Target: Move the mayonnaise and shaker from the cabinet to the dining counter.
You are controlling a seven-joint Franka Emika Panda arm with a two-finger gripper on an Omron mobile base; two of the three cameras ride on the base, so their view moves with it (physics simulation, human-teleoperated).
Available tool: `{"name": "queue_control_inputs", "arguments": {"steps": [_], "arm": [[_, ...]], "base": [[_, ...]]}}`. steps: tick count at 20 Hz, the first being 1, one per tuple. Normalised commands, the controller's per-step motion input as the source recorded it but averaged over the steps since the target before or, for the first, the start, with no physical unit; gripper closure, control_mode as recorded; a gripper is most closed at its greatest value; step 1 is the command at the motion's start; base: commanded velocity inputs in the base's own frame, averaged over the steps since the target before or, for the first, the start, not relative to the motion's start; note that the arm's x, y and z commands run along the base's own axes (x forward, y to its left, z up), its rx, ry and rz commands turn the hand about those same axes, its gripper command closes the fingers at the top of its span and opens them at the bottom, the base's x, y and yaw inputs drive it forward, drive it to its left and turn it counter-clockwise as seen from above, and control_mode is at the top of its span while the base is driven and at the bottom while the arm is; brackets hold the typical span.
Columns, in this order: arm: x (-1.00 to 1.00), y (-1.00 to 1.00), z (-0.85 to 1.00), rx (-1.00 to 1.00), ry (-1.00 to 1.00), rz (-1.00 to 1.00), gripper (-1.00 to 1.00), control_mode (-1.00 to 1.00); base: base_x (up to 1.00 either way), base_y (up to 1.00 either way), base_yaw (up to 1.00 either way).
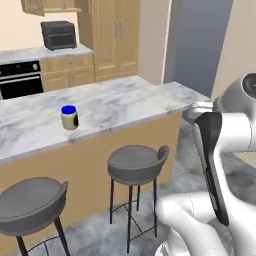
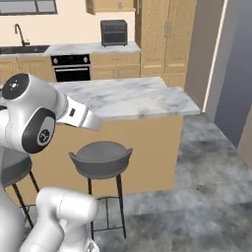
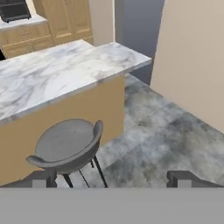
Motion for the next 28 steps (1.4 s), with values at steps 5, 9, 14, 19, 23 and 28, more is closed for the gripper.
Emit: {"name": "queue_control_inputs", "arguments": {"steps": [5,9,14,19,23,28], "arm": [[0.00,0.00,0.00,0.00,0.00,0.00,-1.00,1.00],[0.00,0.00,0.00,0.00,0.00,0.00,-1.00,1.00],[0.00,0.00,0.00,0.00,0.00,0.00,-1.00,1.00],[0.00,0.00,0.00,0.00,0.00,0.00,-1.00,1.00],[0.00,0.00,0.00,0.00,0.00,0.00,-1.00,1.00],[0.00,0.00,0.00,0.00,0.00,0.00,-1.00,1.00]], "base": [[0.09,-0.24,-0.54],[0.20,-0.33,-0.42],[0.16,-0.47,-0.37],[0.23,-0.42,-0.41],[0.32,-0.26,-0.46],[0.64,-0.23,-0.20]]}}
